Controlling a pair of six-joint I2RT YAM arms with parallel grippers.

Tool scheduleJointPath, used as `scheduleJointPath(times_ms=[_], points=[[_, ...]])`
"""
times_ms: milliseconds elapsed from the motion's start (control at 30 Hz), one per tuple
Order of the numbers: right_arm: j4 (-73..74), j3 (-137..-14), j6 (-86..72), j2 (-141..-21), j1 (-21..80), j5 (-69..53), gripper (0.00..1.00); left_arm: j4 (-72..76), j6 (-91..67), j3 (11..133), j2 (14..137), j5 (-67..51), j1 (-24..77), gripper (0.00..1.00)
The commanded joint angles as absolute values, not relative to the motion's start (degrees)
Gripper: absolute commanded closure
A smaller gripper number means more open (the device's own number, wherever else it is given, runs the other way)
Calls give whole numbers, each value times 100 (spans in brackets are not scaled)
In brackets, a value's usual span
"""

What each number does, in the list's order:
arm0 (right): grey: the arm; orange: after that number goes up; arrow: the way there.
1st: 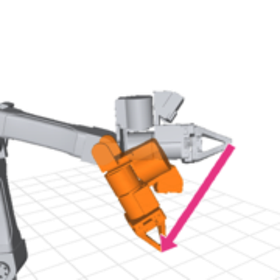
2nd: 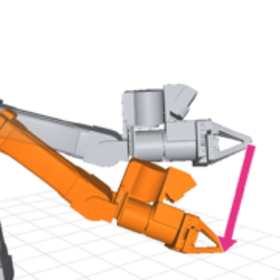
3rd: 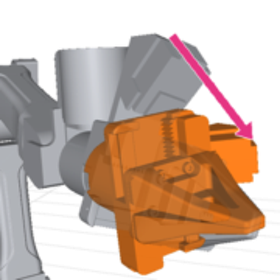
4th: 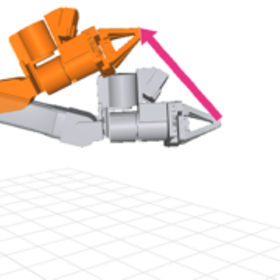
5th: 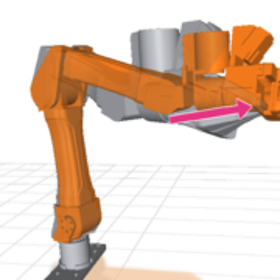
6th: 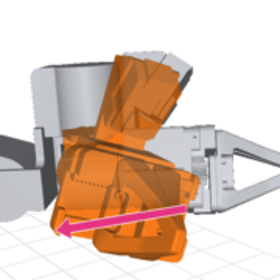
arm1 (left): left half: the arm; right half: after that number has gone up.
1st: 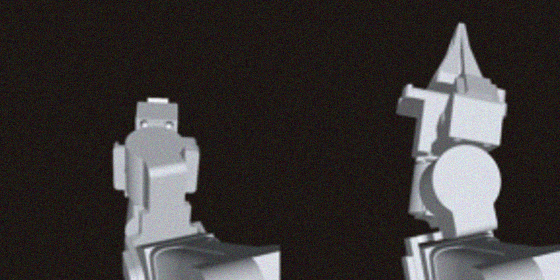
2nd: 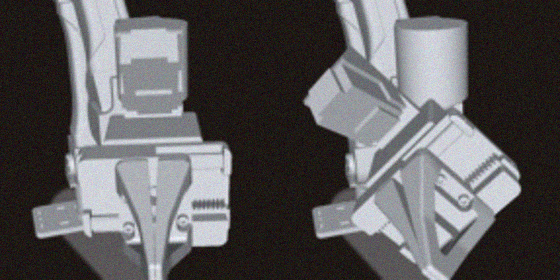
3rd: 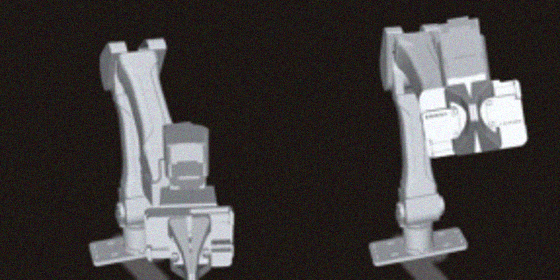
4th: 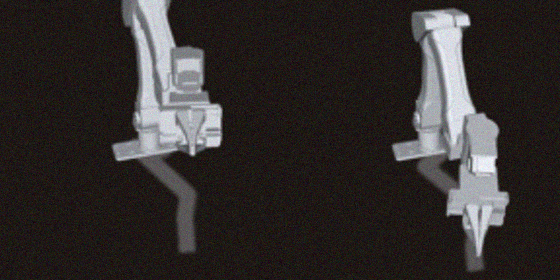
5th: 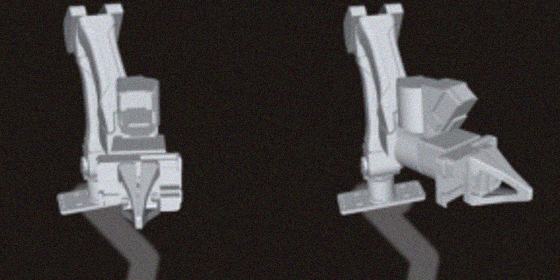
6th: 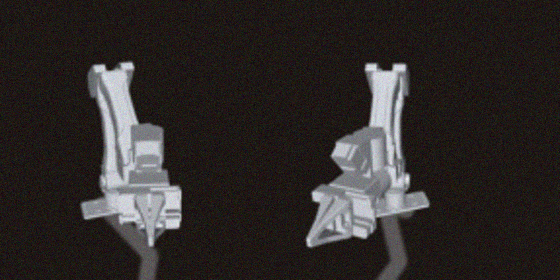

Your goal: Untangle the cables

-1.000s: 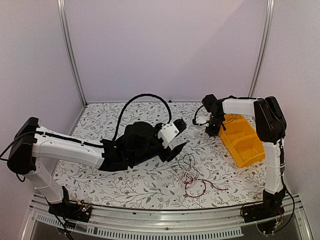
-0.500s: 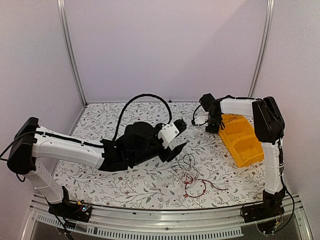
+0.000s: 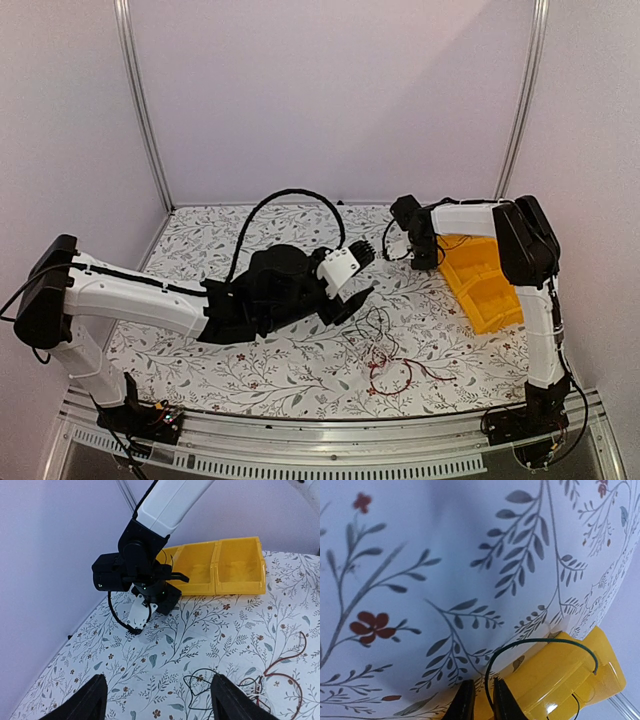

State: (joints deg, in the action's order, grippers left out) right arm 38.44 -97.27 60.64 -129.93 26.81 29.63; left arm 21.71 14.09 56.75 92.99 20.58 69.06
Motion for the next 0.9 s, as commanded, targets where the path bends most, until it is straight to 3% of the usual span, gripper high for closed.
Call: scheduleJointPath(times_ms=[0,67,467,867], points=[[3751,-9852,6300,-13295,2707,3269,89,2153,1502,5800,9166,2047,6987,27],[3700,-9853,6326,-13274,2714,3263,100,2153,1507,5795,9174,2040,6996,28],[3485,-10177,6315,-12188,2570,2238,100,2153,1517,5792,9228,2046,7048,27],[3360,-10444,6683,-12287,1617,1513,100,2163,1547,5793,9316,2077,7059,27]])
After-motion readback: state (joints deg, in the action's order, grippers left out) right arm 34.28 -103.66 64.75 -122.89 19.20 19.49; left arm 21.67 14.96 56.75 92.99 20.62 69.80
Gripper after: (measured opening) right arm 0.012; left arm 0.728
